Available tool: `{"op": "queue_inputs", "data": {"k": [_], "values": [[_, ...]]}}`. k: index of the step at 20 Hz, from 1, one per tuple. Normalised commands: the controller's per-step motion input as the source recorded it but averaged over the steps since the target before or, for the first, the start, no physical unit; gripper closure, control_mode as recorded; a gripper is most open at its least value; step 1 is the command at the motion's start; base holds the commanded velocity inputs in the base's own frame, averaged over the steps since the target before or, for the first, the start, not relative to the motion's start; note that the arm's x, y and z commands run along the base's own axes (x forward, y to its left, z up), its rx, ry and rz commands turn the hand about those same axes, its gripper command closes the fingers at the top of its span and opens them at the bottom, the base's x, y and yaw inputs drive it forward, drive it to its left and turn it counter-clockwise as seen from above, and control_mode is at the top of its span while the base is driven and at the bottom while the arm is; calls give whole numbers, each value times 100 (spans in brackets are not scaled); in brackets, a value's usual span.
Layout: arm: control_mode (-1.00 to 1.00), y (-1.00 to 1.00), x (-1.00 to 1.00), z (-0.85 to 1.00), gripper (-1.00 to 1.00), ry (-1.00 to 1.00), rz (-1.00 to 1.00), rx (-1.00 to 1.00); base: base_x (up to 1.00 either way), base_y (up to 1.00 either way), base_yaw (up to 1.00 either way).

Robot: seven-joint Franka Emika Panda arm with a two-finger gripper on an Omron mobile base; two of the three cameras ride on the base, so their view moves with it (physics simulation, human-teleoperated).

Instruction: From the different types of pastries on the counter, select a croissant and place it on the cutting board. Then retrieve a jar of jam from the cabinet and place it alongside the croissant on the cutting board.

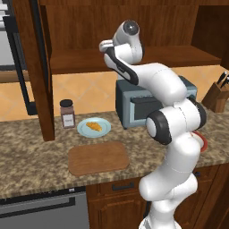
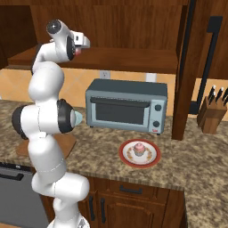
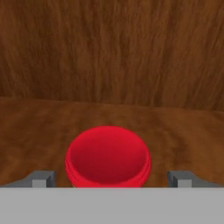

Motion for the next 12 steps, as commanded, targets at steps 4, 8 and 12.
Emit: {"op": "queue_inputs", "data": {"k": [4,8,12], "values": [[-100,0,3,-9,-100,0,0,0,0,0,0],[-100,0,20,-17,-100,-3,0,0,0,0,0],[-100,1,18,-8,-100,-2,0,0,0,0,0]]}}
